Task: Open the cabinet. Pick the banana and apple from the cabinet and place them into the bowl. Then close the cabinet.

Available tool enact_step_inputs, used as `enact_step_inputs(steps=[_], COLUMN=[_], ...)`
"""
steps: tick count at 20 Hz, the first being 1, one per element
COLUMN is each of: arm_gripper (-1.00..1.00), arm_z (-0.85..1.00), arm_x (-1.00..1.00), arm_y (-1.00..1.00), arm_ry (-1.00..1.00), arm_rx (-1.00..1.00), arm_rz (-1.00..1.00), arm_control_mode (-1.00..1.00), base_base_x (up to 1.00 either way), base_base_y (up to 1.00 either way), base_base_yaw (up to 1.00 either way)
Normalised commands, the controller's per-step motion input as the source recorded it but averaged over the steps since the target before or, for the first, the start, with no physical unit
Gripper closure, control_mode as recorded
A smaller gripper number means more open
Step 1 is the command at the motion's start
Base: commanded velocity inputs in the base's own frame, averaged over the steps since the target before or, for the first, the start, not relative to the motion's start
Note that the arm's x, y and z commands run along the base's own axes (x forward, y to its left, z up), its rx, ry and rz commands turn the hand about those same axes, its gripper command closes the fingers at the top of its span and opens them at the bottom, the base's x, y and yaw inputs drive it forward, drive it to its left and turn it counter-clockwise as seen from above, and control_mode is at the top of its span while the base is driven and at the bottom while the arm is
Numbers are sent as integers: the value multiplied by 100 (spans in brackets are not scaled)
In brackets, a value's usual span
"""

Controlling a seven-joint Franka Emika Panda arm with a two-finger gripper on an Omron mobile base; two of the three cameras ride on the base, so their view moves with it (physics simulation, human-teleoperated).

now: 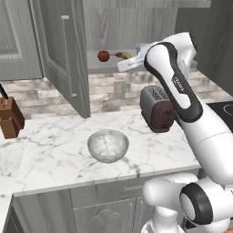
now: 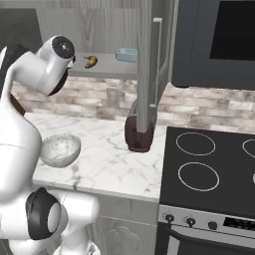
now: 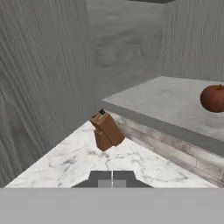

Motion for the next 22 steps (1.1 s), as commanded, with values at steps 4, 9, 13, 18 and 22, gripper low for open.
enact_step_inputs(steps=[4,9,13,18,22], arm_gripper=[100,100,100,100,-100], arm_z=[0,0,3,1,0], arm_x=[19,50,35,24,20], arm_y=[-33,-35,-25,-23,-11], arm_ry=[0,1,5,2,1], arm_rx=[-8,-4,-1,0,0], arm_rz=[-46,-32,-19,-17,-15], arm_control_mode=[-100,-100,-100,-100,-100], base_base_x=[0,0,0,0,0], base_base_y=[0,0,0,0,0], base_base_yaw=[0,0,0,0,0])
